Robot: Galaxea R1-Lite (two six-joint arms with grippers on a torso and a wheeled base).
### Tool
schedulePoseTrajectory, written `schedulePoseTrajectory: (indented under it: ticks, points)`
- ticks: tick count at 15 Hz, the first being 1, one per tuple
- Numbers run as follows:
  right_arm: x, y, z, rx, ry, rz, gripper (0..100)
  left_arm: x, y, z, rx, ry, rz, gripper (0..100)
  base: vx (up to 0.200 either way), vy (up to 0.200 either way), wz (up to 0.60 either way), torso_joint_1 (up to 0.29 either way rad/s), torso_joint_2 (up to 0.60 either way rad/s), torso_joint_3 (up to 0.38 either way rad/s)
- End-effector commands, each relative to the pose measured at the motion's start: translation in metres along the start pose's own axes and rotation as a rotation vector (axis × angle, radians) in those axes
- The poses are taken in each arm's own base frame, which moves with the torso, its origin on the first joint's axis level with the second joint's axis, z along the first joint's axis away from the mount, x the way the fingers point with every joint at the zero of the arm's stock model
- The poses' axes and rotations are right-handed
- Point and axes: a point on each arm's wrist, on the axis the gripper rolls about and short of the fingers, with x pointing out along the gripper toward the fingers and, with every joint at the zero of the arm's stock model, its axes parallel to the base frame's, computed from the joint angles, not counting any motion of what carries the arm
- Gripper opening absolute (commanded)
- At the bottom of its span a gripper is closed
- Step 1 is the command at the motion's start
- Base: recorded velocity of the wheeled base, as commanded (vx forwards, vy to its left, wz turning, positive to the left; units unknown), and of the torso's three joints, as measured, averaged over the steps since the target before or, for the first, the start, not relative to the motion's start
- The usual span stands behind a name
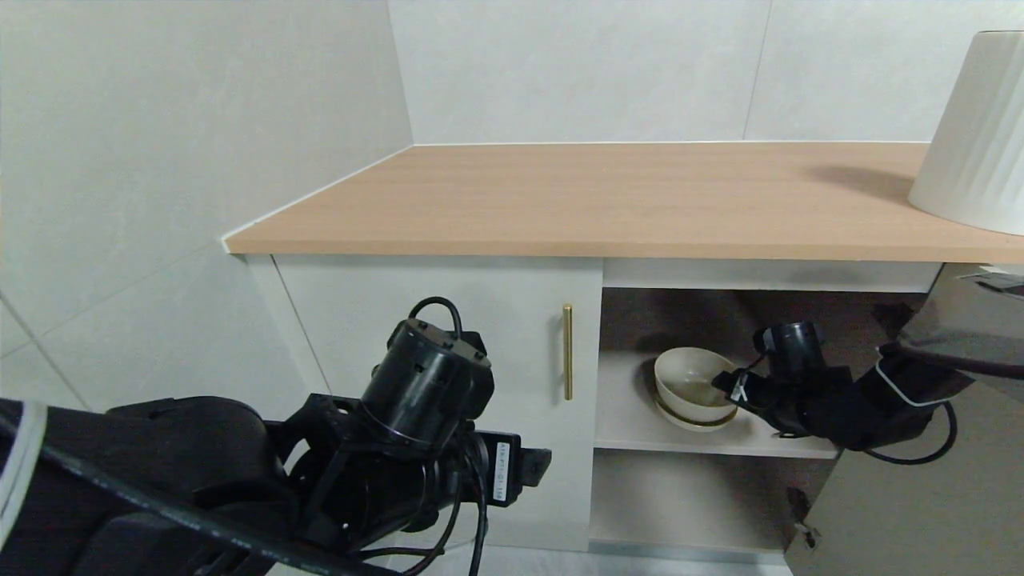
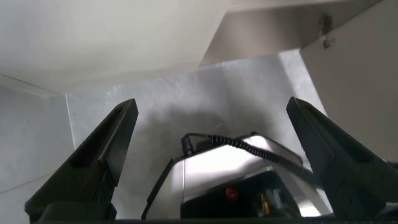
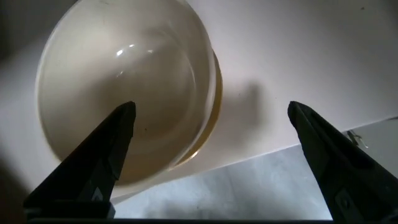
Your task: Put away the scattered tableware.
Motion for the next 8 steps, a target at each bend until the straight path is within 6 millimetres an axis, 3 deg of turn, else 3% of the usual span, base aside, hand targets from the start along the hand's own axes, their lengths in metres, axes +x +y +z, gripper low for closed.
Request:
schedulePoseTrajectory:
  ticks: [1, 3, 4, 5, 8]
  points:
    - [-0.042, 0.009, 0.015, -0.011, -0.04, 0.062, 100, -0.024, 0.008, 0.014, -0.034, -0.08, -0.018, 100, 0.0, 0.0, 0.0, 0.0, 0.0, 0.0]
    - [-0.106, 0.022, 0.026, -0.08, -0.042, 0.147, 100, -0.053, 0.017, 0.019, -0.033, -0.14, -0.04, 100, 0.0, 0.0, 0.0, 0.0, 0.0, 0.0]
    - [-0.124, 0.024, 0.028, -0.092, -0.037, 0.171, 100, -0.058, 0.022, 0.018, -0.022, -0.146, -0.033, 100, 0.0, 0.0, 0.0, 0.0, 0.0, 0.0]
    - [-0.156, 0.022, 0.031, -0.11, -0.012, 0.206, 100, -0.071, 0.031, 0.015, -0.014, -0.168, -0.029, 100, 0.0, 0.0, 0.0, 0.0, 0.0, 0.0]
    - [-0.2, 0.005, 0.031, -0.154, 0.054, 0.272, 100, -0.097, 0.048, 0.009, -0.03, -0.202, -0.045, 100, 0.0, 0.0, 0.0, 0.0, 0.0, 0.0]
